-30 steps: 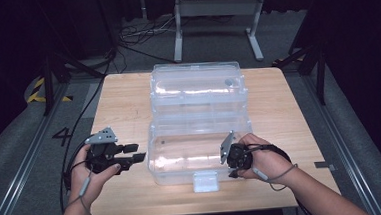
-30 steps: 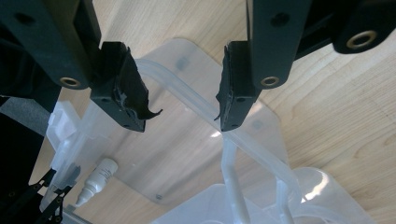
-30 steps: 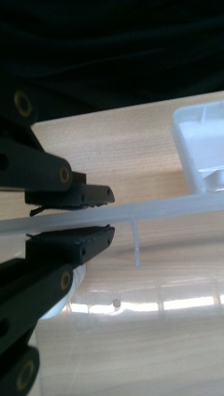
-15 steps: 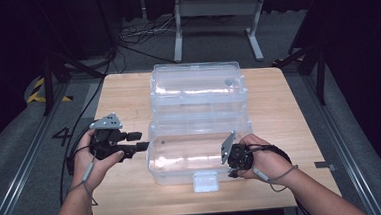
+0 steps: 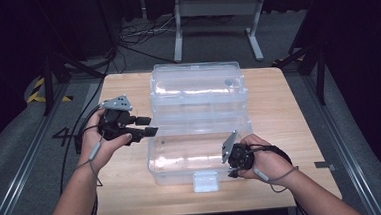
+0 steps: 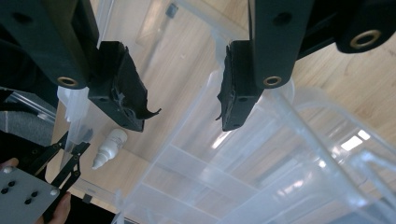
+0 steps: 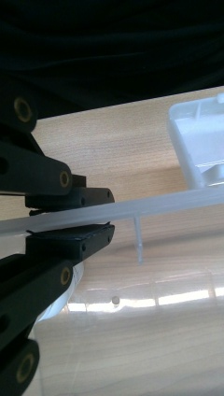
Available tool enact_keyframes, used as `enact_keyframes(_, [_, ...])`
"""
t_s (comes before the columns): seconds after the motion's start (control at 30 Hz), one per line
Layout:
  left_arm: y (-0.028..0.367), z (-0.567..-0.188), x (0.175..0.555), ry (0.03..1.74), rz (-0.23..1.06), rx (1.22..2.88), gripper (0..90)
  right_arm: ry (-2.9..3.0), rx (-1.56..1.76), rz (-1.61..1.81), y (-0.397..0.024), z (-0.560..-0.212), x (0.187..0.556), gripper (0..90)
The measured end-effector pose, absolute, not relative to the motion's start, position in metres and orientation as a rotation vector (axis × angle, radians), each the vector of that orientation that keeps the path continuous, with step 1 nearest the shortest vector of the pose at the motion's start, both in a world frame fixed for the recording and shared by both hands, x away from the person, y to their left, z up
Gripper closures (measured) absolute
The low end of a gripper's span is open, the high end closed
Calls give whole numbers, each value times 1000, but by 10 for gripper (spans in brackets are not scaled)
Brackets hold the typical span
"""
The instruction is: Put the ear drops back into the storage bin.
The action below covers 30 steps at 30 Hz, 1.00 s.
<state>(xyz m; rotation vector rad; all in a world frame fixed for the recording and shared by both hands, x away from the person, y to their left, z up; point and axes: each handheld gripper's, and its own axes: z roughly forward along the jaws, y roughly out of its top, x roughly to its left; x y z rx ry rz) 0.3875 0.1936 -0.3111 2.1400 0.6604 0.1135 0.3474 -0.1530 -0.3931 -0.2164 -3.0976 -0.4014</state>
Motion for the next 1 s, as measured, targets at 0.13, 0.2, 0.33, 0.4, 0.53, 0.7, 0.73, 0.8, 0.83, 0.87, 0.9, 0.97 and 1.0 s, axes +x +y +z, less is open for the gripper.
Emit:
enact_keyframes(0.13, [185, -304, 394, 626, 108, 2145, 517, -3095, -220, -415, -154, -393, 347, 813])
enact_keyframes(0.2, [180, -301, 398, 610, 105, 2149, 517, -3097, -223, -416, -154, -393, 347, 813])
enact_keyframes(0.33, [172, -297, 406, 587, 97, 2156, 518, -3096, -229, -424, -154, -394, 347, 811])
enact_keyframes(0.4, [169, -295, 409, 578, 95, 2161, 516, -3095, -224, -420, -154, -393, 348, 811])
enact_keyframes(0.53, [161, -290, 417, 562, 100, 2162, 515, -3092, -242, -428, -155, -394, 347, 810])
enact_keyframes(0.7, [146, -291, 428, 522, 133, 2193, 470, -3085, -262, -439, -156, -394, 347, 809])
enact_keyframes(0.73, [143, -291, 430, 512, 128, 2202, 470, -3086, -253, -446, -156, -394, 347, 809])
enact_keyframes(0.8, [139, -290, 432, 505, 114, 2197, 482, -3089, -244, -453, -157, -394, 348, 809])
enact_keyframes(0.83, [137, -289, 435, 498, 116, 2203, 482, -3088, -247, -457, -157, -394, 347, 809])
enact_keyframes(0.87, [134, -287, 437, 491, 114, 2207, 487, -3088, -247, -457, -157, -394, 347, 809])
enact_keyframes(0.9, [132, -287, 438, 486, 113, 2208, 494, -3087, -245, -453, -157, -394, 347, 809])
enact_keyframes(0.97, [126, -284, 442, 475, 119, 2224, 498, -3087, -247, -452, -156, -394, 347, 809])
enact_keyframes(1.0, [122, -283, 445, 471, 116, 2240, 501, -3087, -244, -450, -157, -394, 347, 809])
